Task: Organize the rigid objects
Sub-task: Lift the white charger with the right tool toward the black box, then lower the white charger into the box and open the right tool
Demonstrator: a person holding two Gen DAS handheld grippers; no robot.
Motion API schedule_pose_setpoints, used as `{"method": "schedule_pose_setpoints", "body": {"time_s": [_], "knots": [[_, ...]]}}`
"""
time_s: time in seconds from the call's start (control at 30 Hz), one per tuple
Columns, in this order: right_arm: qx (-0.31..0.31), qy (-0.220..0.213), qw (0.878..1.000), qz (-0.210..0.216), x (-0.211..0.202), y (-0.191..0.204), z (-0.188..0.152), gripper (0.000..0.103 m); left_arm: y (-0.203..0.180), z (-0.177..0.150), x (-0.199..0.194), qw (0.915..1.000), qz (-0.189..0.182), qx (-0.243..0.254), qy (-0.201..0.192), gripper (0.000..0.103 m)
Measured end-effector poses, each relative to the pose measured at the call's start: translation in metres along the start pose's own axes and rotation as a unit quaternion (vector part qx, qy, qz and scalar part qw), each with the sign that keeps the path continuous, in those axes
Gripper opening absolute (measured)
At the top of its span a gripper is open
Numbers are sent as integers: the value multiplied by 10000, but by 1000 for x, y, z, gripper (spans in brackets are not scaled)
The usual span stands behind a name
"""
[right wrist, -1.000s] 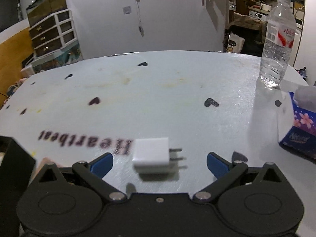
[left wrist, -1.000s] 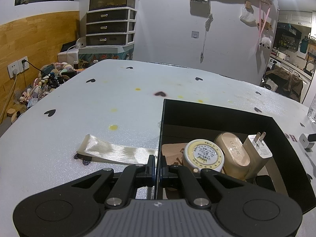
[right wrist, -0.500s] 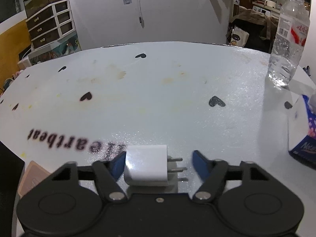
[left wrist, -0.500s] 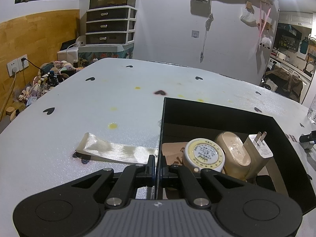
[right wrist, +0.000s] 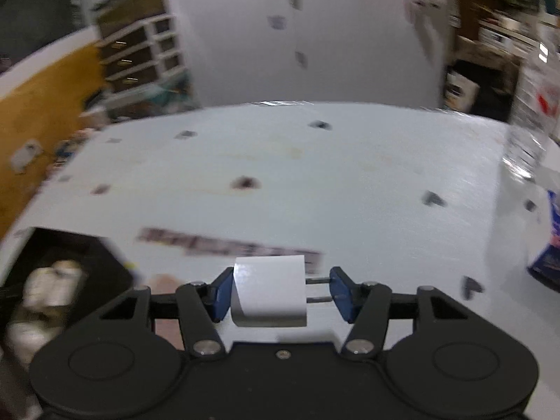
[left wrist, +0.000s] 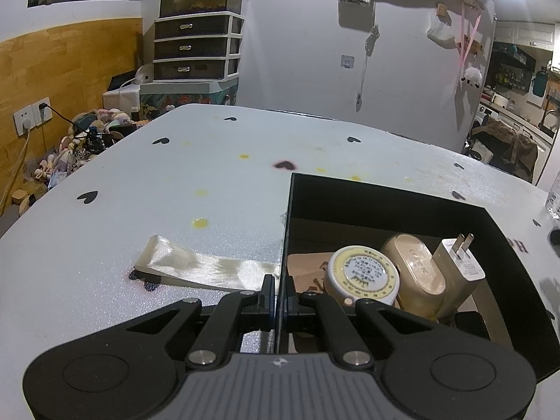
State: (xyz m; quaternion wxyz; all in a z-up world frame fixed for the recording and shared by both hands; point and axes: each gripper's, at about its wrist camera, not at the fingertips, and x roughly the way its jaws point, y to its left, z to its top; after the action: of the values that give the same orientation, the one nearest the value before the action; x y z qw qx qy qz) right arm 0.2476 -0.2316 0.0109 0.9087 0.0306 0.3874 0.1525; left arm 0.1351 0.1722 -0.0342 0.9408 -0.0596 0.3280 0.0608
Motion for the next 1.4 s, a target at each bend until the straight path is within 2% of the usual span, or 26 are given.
{"method": "schedule_pose_setpoints", "body": {"time_s": [0.13,0.27,0.43,0.53,0.67,0.9,1.07,1.27,1.4], "knots": [[-193,-36,9980,603,-20,43,2,59,0,-1,0,10000,0,-19,-8,3],[-342,152,9911,1276,-30,90,4,59,0,-1,-1,10000,-7,-48,-24,3],[-600,586,9827,1652,-25,145,1,59,1,-2,-1,10000,-1,-52,-31,4],[-707,953,9803,1581,-9,172,-5,59,0,-2,-2,10000,-19,-72,-35,3],[-671,1475,9801,1146,16,196,-21,59,1,-1,-2,10000,-33,-71,-52,4],[-833,1836,9778,574,37,224,-35,59,3,-2,-3,9999,-96,-94,-86,4],[-837,1947,9765,380,44,237,-38,59,4,-3,-2,9998,-116,-96,-107,4],[-493,2166,9743,384,54,240,-38,59,5,-3,-1,9996,-182,-170,-99,5],[-263,2441,9681,498,62,235,-41,59,4,-2,-1,9996,-182,-167,-100,5]]}}
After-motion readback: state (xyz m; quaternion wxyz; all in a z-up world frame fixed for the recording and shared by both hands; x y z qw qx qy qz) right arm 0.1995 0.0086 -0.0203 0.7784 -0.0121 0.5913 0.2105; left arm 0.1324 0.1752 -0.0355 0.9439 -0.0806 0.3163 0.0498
